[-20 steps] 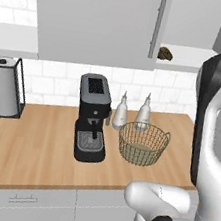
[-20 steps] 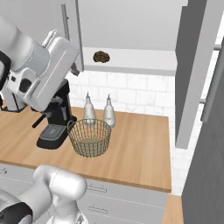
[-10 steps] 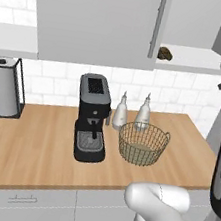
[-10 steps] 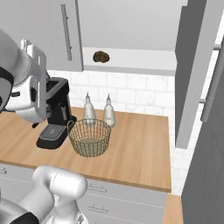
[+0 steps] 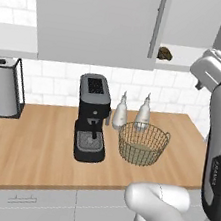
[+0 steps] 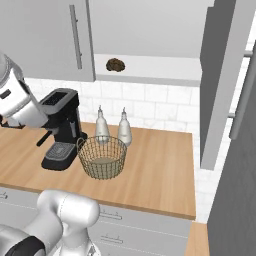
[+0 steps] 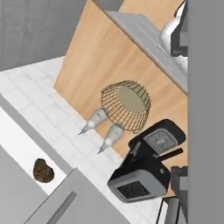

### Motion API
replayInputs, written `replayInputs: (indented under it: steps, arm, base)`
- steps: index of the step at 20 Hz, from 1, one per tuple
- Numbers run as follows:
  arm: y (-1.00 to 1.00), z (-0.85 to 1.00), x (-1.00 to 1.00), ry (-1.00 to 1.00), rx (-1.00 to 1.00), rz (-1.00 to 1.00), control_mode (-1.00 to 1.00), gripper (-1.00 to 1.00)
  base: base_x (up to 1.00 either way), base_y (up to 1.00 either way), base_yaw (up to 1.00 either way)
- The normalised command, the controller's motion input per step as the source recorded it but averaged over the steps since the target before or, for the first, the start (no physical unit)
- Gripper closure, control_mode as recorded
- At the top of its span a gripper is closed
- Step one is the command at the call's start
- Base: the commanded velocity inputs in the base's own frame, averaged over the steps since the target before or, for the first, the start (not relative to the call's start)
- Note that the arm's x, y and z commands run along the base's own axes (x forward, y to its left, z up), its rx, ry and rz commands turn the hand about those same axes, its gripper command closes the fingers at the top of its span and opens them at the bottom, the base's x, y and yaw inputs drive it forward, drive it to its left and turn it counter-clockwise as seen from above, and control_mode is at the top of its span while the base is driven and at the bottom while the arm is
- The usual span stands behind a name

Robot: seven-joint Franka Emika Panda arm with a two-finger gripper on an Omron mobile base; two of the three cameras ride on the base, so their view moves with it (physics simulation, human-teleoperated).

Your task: Open the cabinet, pick up the bread from the cabinet and place it in the basket. Then move the basket to the dining counter.

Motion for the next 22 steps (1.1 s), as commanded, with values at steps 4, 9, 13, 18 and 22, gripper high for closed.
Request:
replayInputs:
  steps: [4,9,13,18,22]
  arm:
    - [0.01,0.0,0.04,-0.16,-0.41,0.17,-1.0,-1.0]
    - [0.0,0.0,0.47,-0.15,-0.16,0.03,-1.0,-1.0]
    - [0.18,0.43,0.93,-0.14,0.05,0.08,-1.0,-1.0]
    - [0.31,0.54,0.98,0.0,0.02,0.1,-1.0,-1.0]
    - [0.36,0.11,0.82,-0.14,0.01,0.15,-1.0,-1.0]
  base:
    - [0.0,0.0,0.0]
    - [0.0,0.0,0.0]
    - [0.0,0.0,0.0]
    - [0.0,0.0,0.0]
    - [0.0,0.0,0.0]
